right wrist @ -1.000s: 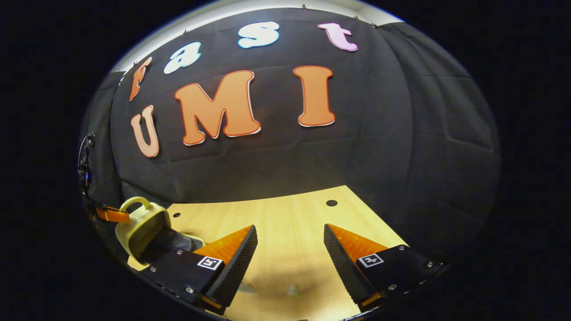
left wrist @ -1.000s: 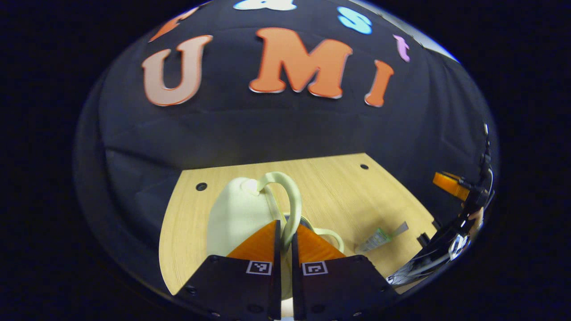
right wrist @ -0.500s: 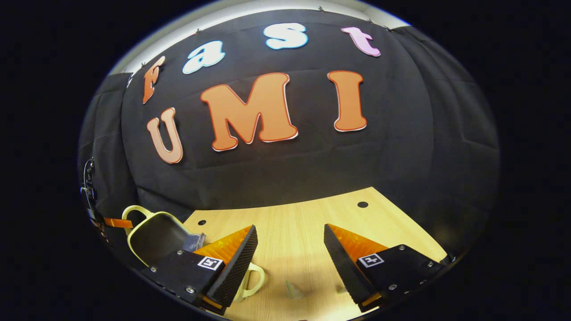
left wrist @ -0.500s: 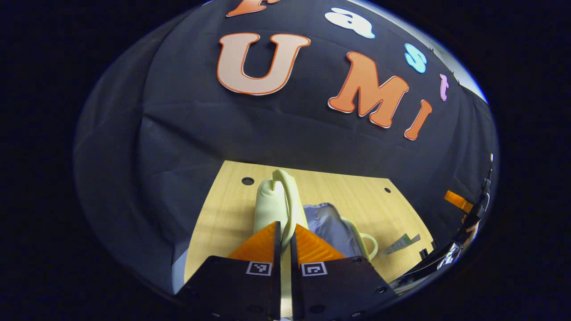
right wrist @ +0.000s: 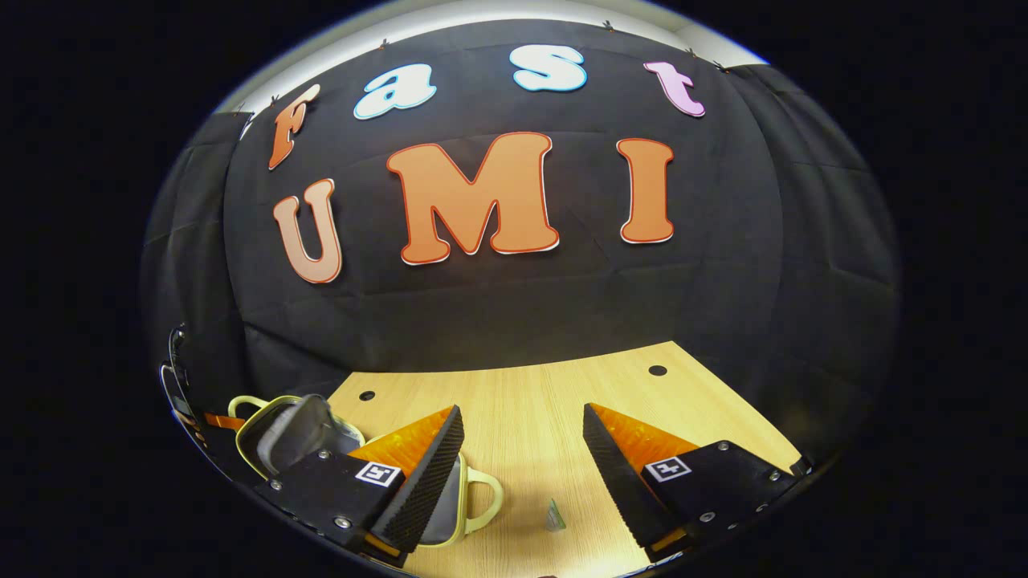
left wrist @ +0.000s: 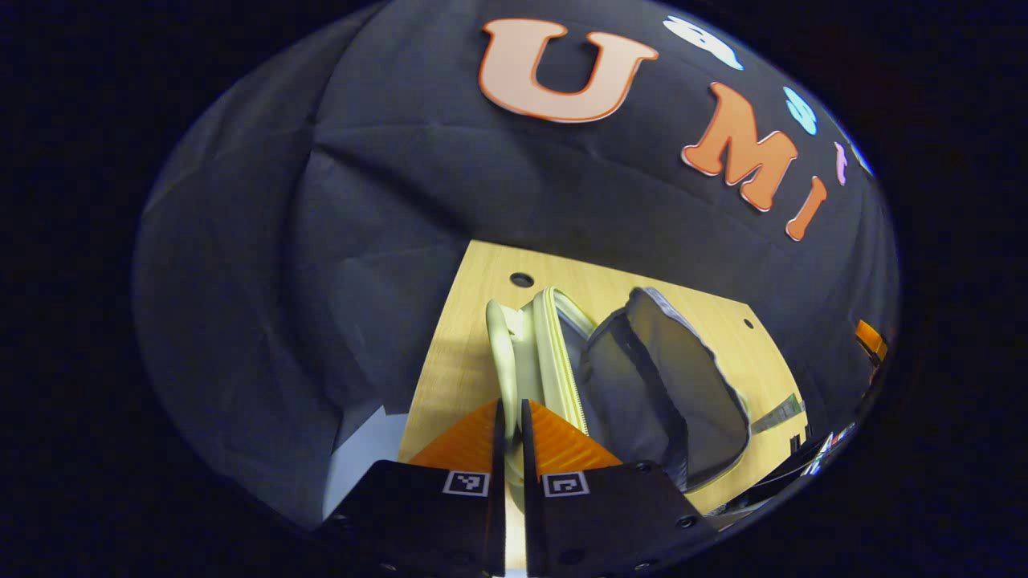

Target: First open the suitcase, pack the skin care products into it, and then close the suitcase.

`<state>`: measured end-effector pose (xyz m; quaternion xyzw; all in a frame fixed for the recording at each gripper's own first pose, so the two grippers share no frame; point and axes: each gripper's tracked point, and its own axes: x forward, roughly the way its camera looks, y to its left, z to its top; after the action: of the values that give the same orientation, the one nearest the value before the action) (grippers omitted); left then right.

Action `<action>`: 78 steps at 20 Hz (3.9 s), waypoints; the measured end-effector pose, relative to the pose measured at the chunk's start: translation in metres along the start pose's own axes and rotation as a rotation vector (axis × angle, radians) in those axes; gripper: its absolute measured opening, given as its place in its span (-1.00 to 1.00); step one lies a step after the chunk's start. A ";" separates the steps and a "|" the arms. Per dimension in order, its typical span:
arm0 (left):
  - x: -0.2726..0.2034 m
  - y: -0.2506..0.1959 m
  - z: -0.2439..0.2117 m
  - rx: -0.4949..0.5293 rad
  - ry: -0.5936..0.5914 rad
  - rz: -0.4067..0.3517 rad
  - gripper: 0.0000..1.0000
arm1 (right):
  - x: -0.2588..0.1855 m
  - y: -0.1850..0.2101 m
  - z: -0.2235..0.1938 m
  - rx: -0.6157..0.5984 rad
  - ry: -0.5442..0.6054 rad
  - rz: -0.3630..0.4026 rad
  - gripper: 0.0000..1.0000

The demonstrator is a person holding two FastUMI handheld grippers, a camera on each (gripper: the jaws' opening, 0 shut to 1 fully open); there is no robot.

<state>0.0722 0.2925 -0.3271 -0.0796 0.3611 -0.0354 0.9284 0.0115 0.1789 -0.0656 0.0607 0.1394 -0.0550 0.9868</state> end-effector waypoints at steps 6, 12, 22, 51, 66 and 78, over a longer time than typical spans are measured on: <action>0.044 0.049 -0.061 -0.116 0.132 0.032 -0.80 | -0.003 -0.006 -0.002 -0.028 0.001 -0.035 0.89; 0.067 0.066 -0.087 -0.178 0.204 0.142 -0.78 | -0.005 -0.016 -0.001 -0.055 0.011 -0.058 0.90; -0.002 0.002 0.036 0.055 -0.116 0.317 0.95 | -0.003 -0.049 -0.011 -0.038 0.013 -0.067 0.90; 0.068 -0.578 -0.140 0.376 -0.277 -0.083 0.95 | 0.040 -0.249 -0.067 -0.169 0.129 0.029 0.89; 0.120 -0.580 -0.208 0.439 -0.079 -0.087 -0.27 | 0.048 -0.271 -0.079 -0.164 0.167 0.000 0.91; 0.013 -0.473 -0.125 0.350 0.168 -0.168 -0.27 | 0.031 -0.220 -0.068 -0.055 0.129 -0.012 0.90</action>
<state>-0.0069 -0.1901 -0.3449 0.0562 0.4178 -0.1814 0.8885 -0.0044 -0.0314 -0.1625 0.0360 0.2047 -0.0528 0.9767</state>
